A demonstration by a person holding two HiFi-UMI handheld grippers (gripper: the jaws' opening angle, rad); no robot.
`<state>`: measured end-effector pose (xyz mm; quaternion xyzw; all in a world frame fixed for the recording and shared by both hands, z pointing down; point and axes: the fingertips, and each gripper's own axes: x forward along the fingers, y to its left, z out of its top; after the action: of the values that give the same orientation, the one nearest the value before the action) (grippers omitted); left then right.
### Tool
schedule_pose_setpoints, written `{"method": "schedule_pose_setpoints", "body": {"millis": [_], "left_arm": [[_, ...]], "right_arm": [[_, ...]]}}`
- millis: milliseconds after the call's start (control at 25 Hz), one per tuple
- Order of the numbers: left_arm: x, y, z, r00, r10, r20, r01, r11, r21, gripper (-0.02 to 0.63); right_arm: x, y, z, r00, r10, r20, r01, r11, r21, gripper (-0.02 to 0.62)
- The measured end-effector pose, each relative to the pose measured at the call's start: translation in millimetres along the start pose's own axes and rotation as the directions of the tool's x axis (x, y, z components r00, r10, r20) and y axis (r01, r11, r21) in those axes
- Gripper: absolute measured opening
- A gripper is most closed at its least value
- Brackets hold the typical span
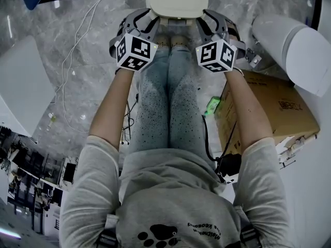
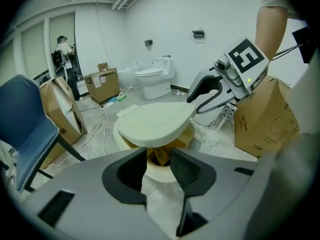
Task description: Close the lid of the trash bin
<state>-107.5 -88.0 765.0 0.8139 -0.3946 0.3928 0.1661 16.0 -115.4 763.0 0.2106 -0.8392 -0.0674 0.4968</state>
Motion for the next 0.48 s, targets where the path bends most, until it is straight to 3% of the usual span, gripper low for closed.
{"method": "schedule_pose_setpoints", "body": {"millis": [480], "left_arm": [[-3, -10, 11, 0.999, -0.032, 0.041, 0.031, 0.999, 0.024, 0.137]], "right_arm": [[14, 14, -11, 0.996, 0.049, -0.072, -0.051, 0.998, -0.023, 0.156]]}}
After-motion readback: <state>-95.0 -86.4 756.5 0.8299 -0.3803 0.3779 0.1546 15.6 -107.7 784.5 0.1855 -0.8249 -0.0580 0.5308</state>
